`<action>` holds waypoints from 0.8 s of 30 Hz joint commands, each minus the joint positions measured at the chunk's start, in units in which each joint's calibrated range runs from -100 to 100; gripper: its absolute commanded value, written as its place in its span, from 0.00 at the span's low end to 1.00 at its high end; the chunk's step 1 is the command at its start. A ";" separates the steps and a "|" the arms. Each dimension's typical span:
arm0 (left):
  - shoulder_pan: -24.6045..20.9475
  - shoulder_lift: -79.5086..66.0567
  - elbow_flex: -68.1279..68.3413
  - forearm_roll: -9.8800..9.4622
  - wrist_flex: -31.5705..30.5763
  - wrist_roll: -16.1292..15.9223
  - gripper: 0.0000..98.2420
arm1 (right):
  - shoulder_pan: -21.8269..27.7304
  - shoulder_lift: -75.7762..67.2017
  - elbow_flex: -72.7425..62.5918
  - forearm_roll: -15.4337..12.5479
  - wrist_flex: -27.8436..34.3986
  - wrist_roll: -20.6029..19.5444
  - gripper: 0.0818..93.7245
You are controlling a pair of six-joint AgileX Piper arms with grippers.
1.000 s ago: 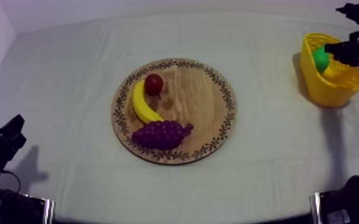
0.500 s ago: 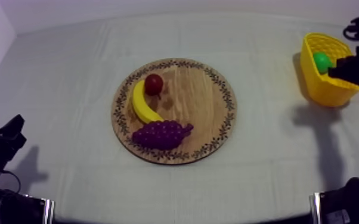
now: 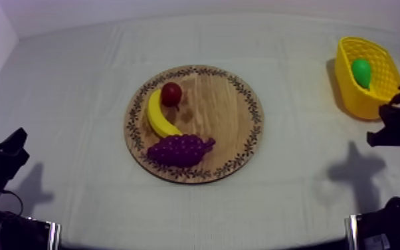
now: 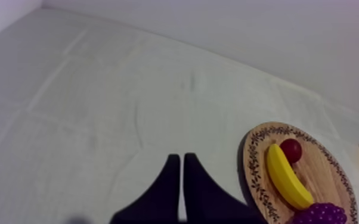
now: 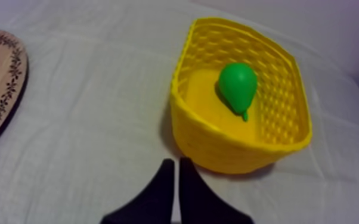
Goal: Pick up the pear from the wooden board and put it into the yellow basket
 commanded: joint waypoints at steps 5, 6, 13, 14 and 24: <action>0.01 0.00 0.02 -0.02 0.01 0.00 0.00 | -3.49 -14.00 0.50 11.45 8.27 -12.98 0.00; 0.01 0.00 0.02 -0.02 0.01 0.00 0.00 | -4.07 -15.89 0.60 13.20 9.94 -14.92 0.00; 0.01 0.00 0.02 -0.02 0.01 -0.02 0.00 | -5.23 -27.50 1.74 19.11 18.74 -20.54 0.00; 0.01 0.00 0.02 -0.02 0.01 -0.01 0.00 | -5.38 -28.12 1.94 19.92 19.40 -21.18 0.00; 0.01 0.00 0.02 -0.02 0.01 -0.02 0.00 | -5.97 -29.53 4.70 24.03 18.60 -23.50 0.02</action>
